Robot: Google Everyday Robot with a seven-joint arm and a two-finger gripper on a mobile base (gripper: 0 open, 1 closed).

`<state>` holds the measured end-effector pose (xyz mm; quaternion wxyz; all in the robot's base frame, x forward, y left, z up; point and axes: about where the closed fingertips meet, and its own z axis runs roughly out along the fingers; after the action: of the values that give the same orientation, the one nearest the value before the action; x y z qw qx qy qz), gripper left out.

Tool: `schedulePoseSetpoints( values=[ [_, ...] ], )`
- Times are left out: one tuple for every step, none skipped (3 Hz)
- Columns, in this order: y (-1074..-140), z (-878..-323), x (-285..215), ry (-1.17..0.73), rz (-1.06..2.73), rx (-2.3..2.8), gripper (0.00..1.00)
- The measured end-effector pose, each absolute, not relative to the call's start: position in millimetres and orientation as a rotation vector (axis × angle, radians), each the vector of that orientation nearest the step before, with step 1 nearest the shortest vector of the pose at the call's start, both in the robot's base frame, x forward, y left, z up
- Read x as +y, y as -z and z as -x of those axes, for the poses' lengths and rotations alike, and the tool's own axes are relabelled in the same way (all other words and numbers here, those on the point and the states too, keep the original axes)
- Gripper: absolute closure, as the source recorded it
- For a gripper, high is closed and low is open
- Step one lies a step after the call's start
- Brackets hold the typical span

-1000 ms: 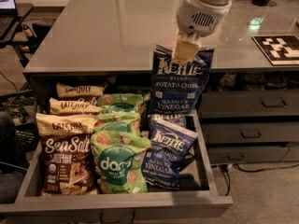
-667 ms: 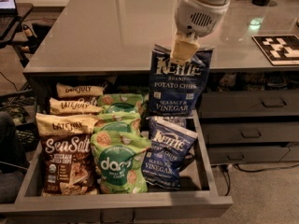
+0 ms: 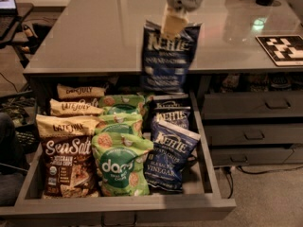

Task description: Pick blue chip bag from top drawer and place on counter

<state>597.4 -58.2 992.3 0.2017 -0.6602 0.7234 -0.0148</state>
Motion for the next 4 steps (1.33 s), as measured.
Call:
schedulePoseSetpoints(
  values=[
    [-1015.3, -633.3, -49.0, 0.089, 1.846, 1.972, 1.00],
    [-1034.5, -657.4, -40.9, 0.147, 1.858, 1.934, 1.00],
    [-1044.4, -664.4, -37.2, 0.158, 1.831, 1.907, 1.00],
    [-1044.1, -664.6, -37.1, 0.158, 1.831, 1.907, 1.00]
  ],
)
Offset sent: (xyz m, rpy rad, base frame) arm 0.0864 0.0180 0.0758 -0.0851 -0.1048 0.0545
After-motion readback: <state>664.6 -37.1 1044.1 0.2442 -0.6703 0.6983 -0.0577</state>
